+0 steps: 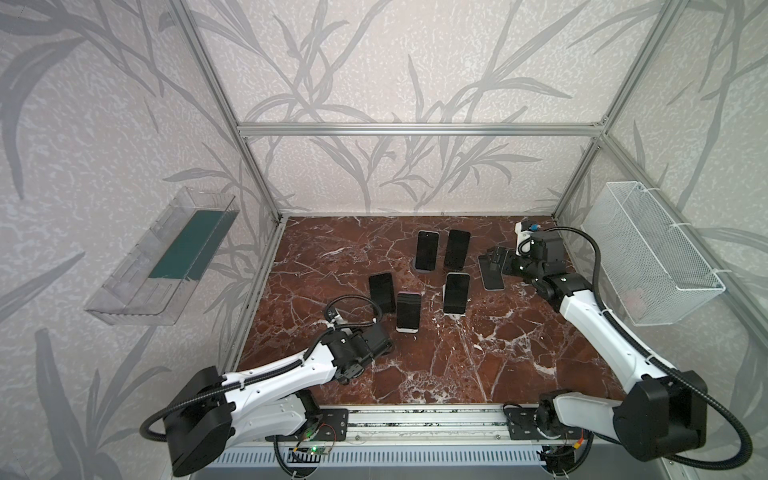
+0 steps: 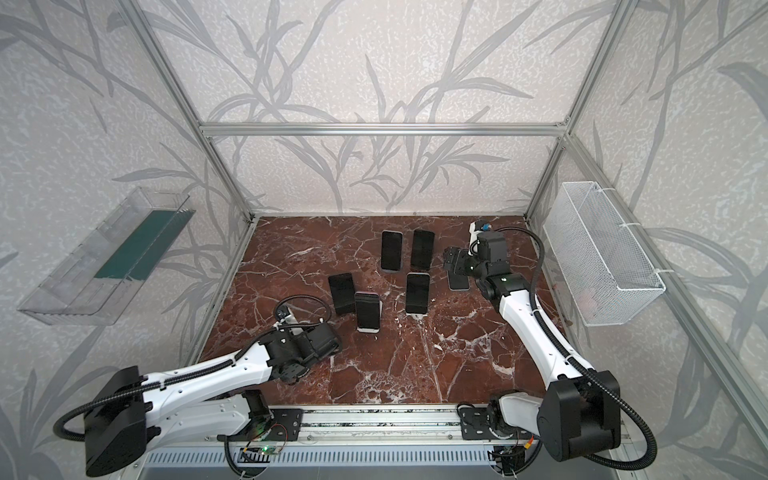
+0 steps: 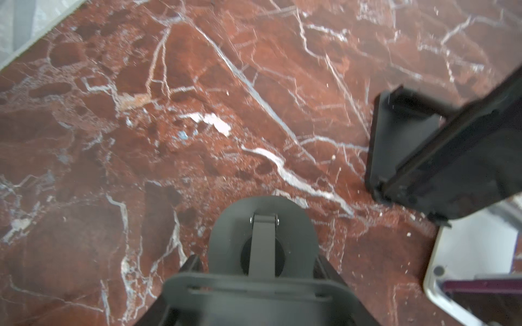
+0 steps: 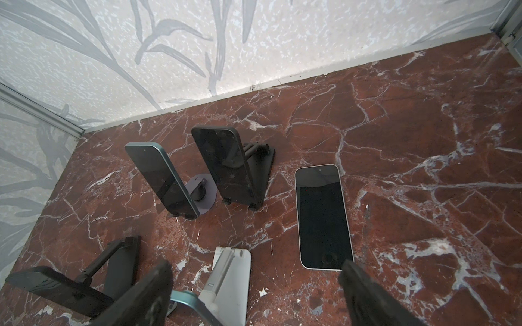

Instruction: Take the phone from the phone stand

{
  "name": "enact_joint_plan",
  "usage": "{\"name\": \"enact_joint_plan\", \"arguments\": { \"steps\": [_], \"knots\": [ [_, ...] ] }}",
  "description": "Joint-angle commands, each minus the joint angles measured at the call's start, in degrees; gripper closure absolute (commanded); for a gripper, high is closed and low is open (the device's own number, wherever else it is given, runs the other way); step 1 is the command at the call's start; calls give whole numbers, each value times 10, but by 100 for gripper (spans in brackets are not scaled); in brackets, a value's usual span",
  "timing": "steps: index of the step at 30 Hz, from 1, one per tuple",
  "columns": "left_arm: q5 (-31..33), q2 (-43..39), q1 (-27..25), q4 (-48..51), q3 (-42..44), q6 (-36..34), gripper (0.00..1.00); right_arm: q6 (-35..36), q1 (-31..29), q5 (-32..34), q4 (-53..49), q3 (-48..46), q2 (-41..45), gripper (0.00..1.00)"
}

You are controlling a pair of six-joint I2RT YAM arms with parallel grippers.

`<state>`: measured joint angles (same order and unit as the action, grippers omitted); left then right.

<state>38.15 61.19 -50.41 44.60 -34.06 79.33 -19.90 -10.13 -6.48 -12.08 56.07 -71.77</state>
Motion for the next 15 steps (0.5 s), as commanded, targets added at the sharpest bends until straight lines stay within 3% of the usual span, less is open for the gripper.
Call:
{"name": "enact_joint_plan", "arguments": {
  "steps": [1, 8, 15],
  "knots": [
    [6, -43, 53, 19, -22, -92, 53, 3, -3, 3, 7, -1, 20, 8],
    [-61, -43, 212, -38, -87, -255, 54, 0, -2, -4, 10, -3, 24, 8],
    [-162, 83, 333, -138, -179, -369, 54, -1, -2, -7, 13, -4, 25, 8]
  ]
}}
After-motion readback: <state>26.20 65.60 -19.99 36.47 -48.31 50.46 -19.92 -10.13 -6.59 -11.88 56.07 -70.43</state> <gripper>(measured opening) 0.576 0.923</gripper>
